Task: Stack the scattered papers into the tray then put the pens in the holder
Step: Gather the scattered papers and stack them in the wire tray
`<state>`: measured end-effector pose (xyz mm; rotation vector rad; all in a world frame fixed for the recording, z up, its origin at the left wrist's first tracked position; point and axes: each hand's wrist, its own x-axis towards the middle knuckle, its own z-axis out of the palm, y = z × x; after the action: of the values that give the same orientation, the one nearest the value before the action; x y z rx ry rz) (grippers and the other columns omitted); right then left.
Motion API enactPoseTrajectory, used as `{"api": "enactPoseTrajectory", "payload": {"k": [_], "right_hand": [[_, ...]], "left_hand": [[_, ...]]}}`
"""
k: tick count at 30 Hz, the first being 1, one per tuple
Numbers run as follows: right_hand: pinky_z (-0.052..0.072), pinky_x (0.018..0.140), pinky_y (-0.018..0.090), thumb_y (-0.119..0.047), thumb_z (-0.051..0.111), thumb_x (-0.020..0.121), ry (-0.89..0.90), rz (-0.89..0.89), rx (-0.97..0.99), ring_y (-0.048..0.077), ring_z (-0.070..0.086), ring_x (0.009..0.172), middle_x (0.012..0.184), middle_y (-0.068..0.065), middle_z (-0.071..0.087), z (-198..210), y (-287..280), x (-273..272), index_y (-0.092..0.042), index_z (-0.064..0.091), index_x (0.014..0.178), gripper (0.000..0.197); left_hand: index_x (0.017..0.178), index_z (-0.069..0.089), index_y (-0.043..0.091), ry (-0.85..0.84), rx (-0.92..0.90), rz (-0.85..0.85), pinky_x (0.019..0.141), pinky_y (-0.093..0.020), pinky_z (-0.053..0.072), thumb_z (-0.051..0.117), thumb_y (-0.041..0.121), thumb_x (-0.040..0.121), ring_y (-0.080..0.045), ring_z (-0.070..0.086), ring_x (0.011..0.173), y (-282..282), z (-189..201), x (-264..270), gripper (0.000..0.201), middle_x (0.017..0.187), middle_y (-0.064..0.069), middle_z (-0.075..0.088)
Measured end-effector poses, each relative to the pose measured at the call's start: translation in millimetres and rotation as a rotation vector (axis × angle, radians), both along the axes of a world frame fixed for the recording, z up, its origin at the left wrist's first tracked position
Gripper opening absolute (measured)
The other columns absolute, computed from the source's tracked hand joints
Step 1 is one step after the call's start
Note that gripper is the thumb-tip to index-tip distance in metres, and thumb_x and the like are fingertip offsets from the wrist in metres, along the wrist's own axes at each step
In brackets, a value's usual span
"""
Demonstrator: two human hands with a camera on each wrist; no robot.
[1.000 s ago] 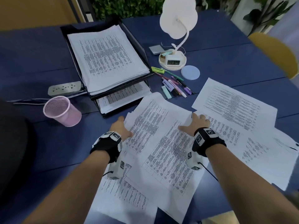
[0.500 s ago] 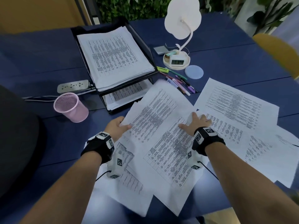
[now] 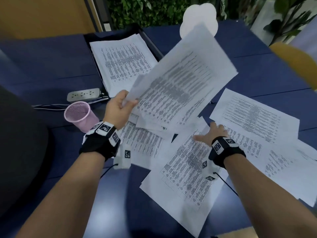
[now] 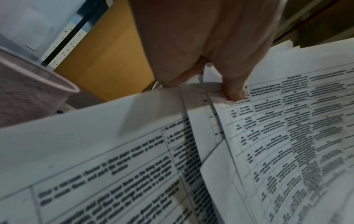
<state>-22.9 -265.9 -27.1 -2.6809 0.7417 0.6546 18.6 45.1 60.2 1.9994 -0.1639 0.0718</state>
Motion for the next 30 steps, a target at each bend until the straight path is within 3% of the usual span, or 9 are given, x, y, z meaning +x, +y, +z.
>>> {"api": "enactPoseTrajectory", "payload": {"k": [3,7,10,14,18,22,26,28,30], "right_hand": [[0.034,0.110,0.043,-0.059,0.072,0.071,-0.360,-0.031,0.416,0.026,0.036,0.135,0.149,0.009,0.034,25,13,14,-0.014,0.028,0.146,0.098],[0.051,0.075,0.020,-0.019,0.068,0.086,-0.809,-0.132,0.930,-0.004,0.063,0.079,0.091,-0.007,0.066,90,38,35,-0.019,0.062,0.090,0.008],[0.054,0.067,0.030,-0.016,0.062,0.091,-0.861,-0.182,1.159,0.015,0.067,0.084,0.099,0.002,0.071,115,43,46,-0.016,0.063,0.097,0.006],[0.050,0.093,0.045,-0.030,0.054,0.095,-0.767,-0.234,1.315,0.022,0.061,0.113,0.122,0.002,0.065,124,41,48,-0.021,0.058,0.112,0.019],[0.045,0.088,0.053,-0.023,0.070,0.083,-0.823,-0.229,1.307,0.030,0.063,0.090,0.091,0.001,0.074,126,34,43,-0.019,0.069,0.091,0.009],[0.035,0.075,0.080,-0.018,0.079,0.072,-0.876,-0.186,1.232,0.045,0.060,0.082,0.083,0.006,0.073,126,39,36,-0.021,0.072,0.081,0.012],[0.054,0.086,0.050,0.003,0.071,0.078,-0.980,-0.222,1.215,0.020,0.070,0.084,0.086,-0.001,0.075,129,53,34,-0.013,0.070,0.087,0.019],[0.057,0.083,0.034,0.003,0.072,0.078,-0.971,-0.196,1.149,0.013,0.071,0.084,0.090,-0.001,0.073,128,57,31,-0.012,0.068,0.093,0.022],[0.056,0.084,0.027,-0.001,0.075,0.077,-0.951,-0.180,1.108,0.013,0.070,0.090,0.099,0.004,0.072,121,58,27,-0.007,0.066,0.105,0.030]], "left_hand": [[0.101,0.058,0.015,-0.058,-0.079,0.020,0.068,-0.024,0.056,0.059,0.020,0.092,0.000,0.063,0.084,-6,25,10,0.010,0.094,0.007,0.067],[0.111,0.057,0.015,-0.118,-0.256,0.039,0.090,-0.027,0.053,0.060,0.016,0.091,-0.009,0.064,0.105,-13,52,17,0.021,0.111,0.004,0.067],[0.114,0.054,0.015,-0.184,-0.360,0.071,0.092,-0.027,0.051,0.058,0.010,0.092,-0.007,0.064,0.103,-18,64,18,0.023,0.111,0.004,0.066],[0.103,0.054,0.024,-0.184,-0.414,0.084,0.086,-0.021,0.050,0.056,0.003,0.091,-0.002,0.064,0.095,-17,66,18,0.024,0.100,0.013,0.067],[0.101,0.055,0.023,-0.150,-0.468,0.114,0.087,-0.026,0.051,0.055,-0.001,0.090,-0.004,0.065,0.092,-10,57,18,0.026,0.092,0.016,0.071],[0.111,0.054,0.020,-0.103,-0.474,0.107,0.093,-0.026,0.050,0.056,0.001,0.091,-0.005,0.063,0.101,-16,48,15,0.027,0.107,0.009,0.066],[0.145,0.025,0.002,-0.105,-0.307,0.179,0.097,0.002,0.026,0.053,0.013,0.095,0.001,0.032,0.130,-31,38,9,0.058,0.147,-0.007,0.038],[0.148,0.012,-0.002,-0.094,-0.250,0.224,0.091,0.008,0.017,0.050,0.016,0.097,0.004,0.021,0.123,-35,30,7,0.066,0.151,-0.011,0.028],[0.147,0.010,0.001,-0.036,-0.229,0.221,0.091,0.002,0.024,0.049,0.014,0.097,0.001,0.031,0.122,-38,25,6,0.064,0.141,-0.009,0.039]]}}
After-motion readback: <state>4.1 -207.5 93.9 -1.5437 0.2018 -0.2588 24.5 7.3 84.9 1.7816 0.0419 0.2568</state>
